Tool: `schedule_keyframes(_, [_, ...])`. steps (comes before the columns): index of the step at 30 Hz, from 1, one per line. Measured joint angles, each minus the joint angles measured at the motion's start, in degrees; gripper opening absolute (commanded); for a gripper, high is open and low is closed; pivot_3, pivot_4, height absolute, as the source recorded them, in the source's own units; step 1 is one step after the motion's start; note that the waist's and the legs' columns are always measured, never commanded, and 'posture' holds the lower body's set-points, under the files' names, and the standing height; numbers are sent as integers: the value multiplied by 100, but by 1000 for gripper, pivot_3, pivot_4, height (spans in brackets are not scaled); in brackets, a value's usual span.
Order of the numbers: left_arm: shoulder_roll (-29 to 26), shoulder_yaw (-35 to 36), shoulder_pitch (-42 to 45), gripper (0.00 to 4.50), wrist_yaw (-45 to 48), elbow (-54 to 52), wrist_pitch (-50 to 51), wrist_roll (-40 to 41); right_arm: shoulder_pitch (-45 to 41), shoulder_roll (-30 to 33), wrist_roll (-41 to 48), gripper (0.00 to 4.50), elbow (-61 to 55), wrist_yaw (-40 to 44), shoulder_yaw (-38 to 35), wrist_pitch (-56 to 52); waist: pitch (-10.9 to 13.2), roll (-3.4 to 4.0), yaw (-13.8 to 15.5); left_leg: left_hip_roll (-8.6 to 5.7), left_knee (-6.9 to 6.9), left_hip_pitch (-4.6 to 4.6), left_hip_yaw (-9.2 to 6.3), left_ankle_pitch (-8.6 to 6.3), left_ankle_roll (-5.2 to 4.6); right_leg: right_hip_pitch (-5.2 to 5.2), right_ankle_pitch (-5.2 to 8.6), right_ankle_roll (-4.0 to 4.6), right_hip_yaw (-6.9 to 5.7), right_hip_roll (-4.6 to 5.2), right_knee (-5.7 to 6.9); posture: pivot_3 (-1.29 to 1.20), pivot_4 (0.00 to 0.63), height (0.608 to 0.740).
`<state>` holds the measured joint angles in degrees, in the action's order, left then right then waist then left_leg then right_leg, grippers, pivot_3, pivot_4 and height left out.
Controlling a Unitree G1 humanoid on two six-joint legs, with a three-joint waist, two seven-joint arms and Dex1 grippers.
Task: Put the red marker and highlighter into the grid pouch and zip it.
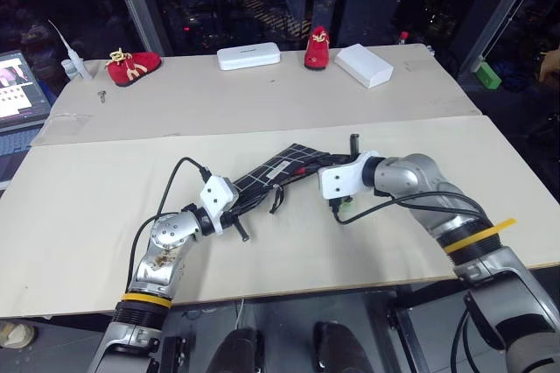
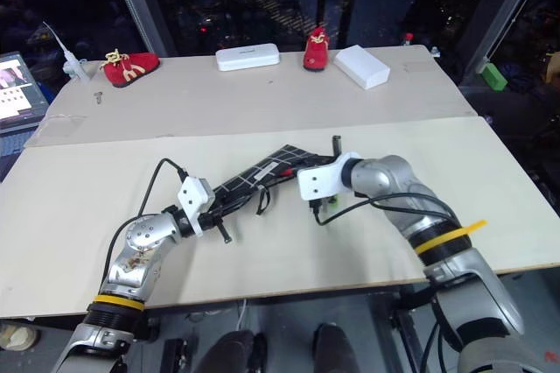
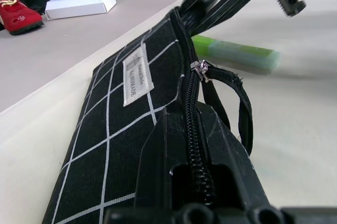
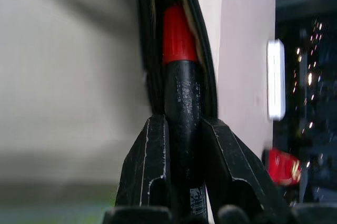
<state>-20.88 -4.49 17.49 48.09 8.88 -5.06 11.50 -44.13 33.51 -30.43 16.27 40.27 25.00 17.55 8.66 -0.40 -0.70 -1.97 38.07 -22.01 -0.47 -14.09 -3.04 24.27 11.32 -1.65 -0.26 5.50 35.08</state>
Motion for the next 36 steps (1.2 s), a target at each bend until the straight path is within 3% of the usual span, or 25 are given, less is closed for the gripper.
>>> schedule_keyframes(8, [46,-44,121,0,54,96,-3,0,-328,-454,-317,485,600,-236,514,855,0,0,-3,-2,0,0,0,0,1,2,0,0,1,0,2,0,150,740])
schedule_keyframes(9, [46,-47,121,0,58,99,-3,0,-353,-474,-319,1473,667,-258,531,906,0,0,-1,-2,0,0,0,0,1,2,0,1,1,0,2,0,150,740])
schedule_keyframes(15, [47,-43,121,0,48,98,-4,0,-437,-591,-265,3488,965,-329,568,1111,0,0,-3,-1,0,1,-1,0,1,2,-1,1,1,0,3,0,150,740])
schedule_keyframes(20, [44,-22,120,0,26,89,-4,9,-577,-436,-137,3488,1254,-438,332,1113,0,0,-3,-1,-1,1,0,0,1,3,-1,2,3,1,3,0,150,740])
schedule_keyframes(22, [43,-18,121,0,16,71,-8,10,-497,-229,493,3488,1150,-148,-55,968,0,0,12,-1,-2,-3,-5,0,1,2,-1,2,0,2,-1,0,150,740])
schedule_keyframes(25, [-23,35,77,0,2,59,-8,9,340,486,2643,3488,-312,1297,-1158,-912,0,0,128,1,-3,-19,-27,-5,-8,-3,-1,1,-11,2,-6,0,150,740])
schedule_keyframes(28, [14,170,56,0,-66,65,77,110,901,765,4148,3488,-1537,1837,-1858,-2847,0,1,99,12,-4,-21,-19,-13,-18,2,-2,2,2,7,-9,0,150,740])
schedule_keyframes(31, [180,190,113,0,-173,-25,272,274,930,760,4502,3488,-2075,1516,-2098,-4093,1,-1,63,11,-4,-5,-10,-13,-17,-2,-2,3,9,12,-8,0,150,740])
schedule_keyframes(36, [175,272,111,0,-258,-93,408,372,868,524,4469,3488,-2159,246,-2369,-6338,0,-1,89,13,-4,1,-6,-8,-9,-3,-8,11,11,3,-5,0,150,740])
